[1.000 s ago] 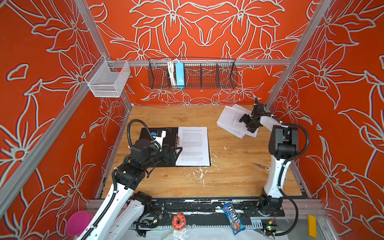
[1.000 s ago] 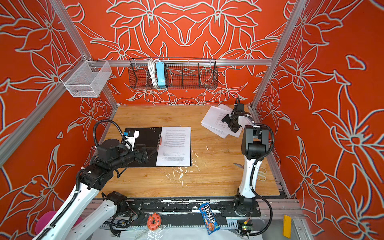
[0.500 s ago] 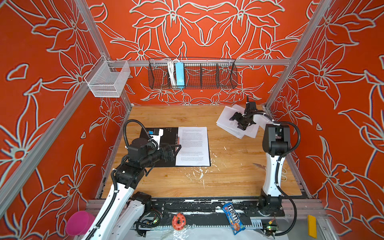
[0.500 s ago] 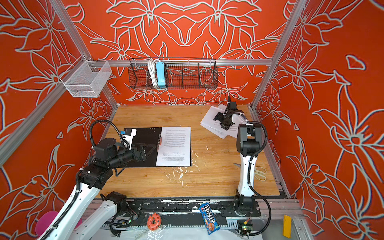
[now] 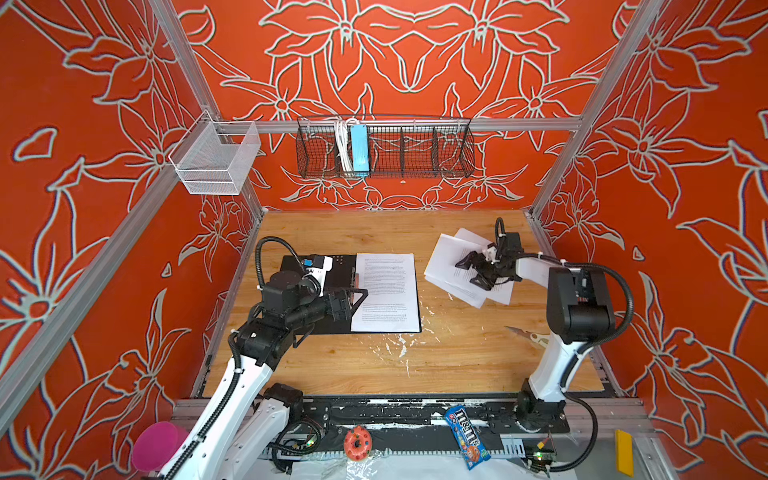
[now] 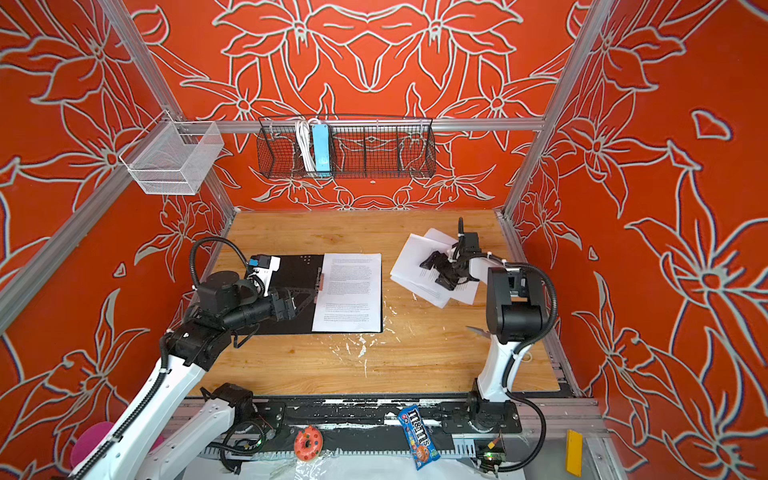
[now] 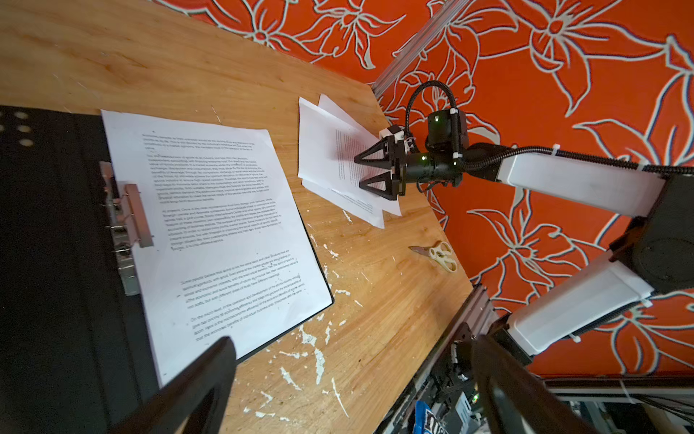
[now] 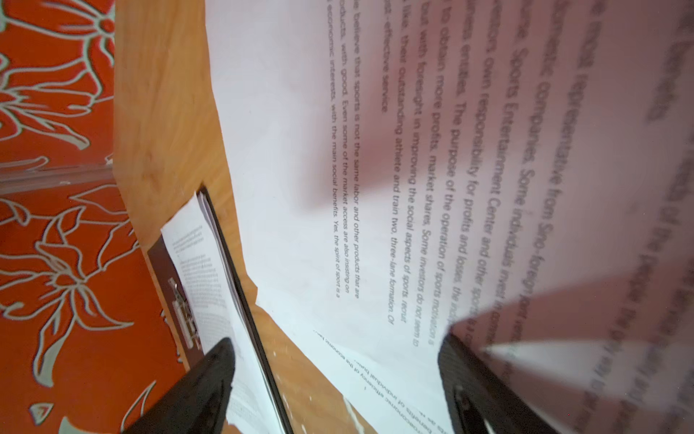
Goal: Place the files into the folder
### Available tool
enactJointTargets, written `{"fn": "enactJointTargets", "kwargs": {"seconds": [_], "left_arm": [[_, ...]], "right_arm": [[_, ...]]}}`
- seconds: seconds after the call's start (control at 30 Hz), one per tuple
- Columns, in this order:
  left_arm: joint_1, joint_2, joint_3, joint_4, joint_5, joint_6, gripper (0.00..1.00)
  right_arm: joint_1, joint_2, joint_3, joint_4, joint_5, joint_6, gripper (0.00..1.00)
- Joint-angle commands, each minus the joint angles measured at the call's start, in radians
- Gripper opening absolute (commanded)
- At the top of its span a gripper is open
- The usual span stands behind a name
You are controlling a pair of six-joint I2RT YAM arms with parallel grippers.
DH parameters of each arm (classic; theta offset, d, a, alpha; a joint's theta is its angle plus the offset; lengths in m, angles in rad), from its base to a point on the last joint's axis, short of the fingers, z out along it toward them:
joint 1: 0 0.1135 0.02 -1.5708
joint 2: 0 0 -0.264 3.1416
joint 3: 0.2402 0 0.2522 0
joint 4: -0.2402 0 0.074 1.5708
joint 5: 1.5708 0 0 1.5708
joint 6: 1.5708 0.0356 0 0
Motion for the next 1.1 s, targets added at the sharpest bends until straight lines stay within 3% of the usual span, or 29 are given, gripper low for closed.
{"fn": "enactJointTargets", "kwargs": {"seconds": [0.0,0.13,0.3,0.47,0.7,0.93,1.07], "left_arm": [[-0.089,0.067,0.017,0.064,-0.002,-0.052,0.98],[-0.293,0.216,0.057,0.157,-0.132,-0.07,0.98],[-0.434,0.555,0.263,0.165,-0.169,-0.074,0.98],[-0.457,0.835,0.49,0.166,-0.161,-0.066,0.98],[-0.453,1.258,0.93,0.005,-0.196,-0.039,0.98],[-0.449,1.526,1.271,-0.074,-0.205,-0.069,0.98],[-0.451,1.622,1.345,-0.02,-0.177,-0.125,0.98]], "right_arm": [[-0.009,-0.076,-0.102,-0.082,0.013,-0.036,0.87],[-0.071,-0.246,-0.141,-0.076,0.013,-0.002,0.87],[-0.094,-0.417,-0.177,-0.116,0.205,0.051,0.97],[-0.159,-0.503,-0.302,-0.065,0.287,0.108,0.98],[-0.23,-0.556,-0.403,-0.021,0.33,0.119,0.97],[-0.234,-0.537,-0.395,-0.074,0.36,0.135,0.98],[-0.236,-0.59,-0.426,-0.073,0.434,0.139,0.97]]}}
